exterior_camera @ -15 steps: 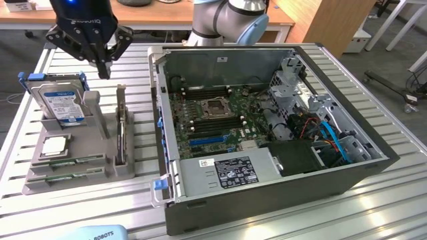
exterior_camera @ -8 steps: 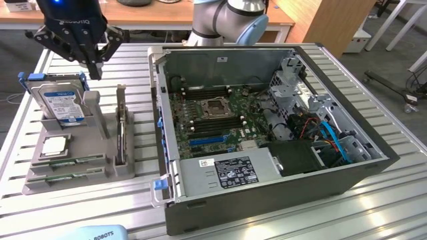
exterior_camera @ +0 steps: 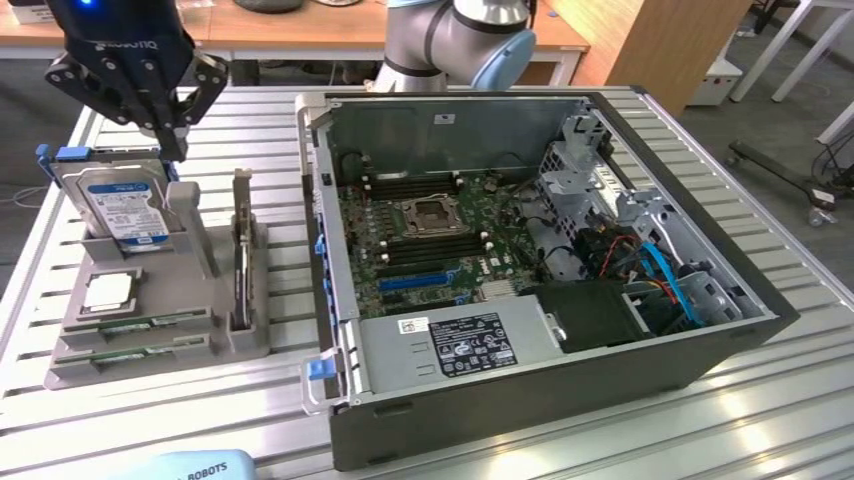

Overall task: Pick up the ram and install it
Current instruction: 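Reach for the ram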

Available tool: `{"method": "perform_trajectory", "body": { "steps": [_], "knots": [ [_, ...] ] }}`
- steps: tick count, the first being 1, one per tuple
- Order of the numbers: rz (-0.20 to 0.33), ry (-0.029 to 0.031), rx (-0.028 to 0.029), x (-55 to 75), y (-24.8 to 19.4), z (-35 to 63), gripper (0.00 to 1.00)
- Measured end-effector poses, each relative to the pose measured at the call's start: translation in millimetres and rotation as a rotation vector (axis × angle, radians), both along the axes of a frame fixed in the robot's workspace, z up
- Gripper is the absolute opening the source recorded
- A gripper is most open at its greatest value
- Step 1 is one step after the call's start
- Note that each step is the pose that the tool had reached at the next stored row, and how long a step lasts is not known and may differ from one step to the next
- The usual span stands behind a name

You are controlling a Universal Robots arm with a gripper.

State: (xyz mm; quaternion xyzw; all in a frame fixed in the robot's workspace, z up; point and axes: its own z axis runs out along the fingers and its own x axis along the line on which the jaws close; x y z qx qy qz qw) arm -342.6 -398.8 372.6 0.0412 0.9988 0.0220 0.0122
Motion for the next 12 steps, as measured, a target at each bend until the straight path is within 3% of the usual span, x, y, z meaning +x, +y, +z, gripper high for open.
{"method": "perform_trajectory", "body": {
  "steps": [12],
  "knots": [
    [-0.001,0.0002,0.0000,-23.1,0.0,-1.7,0.10]
  ]
}}
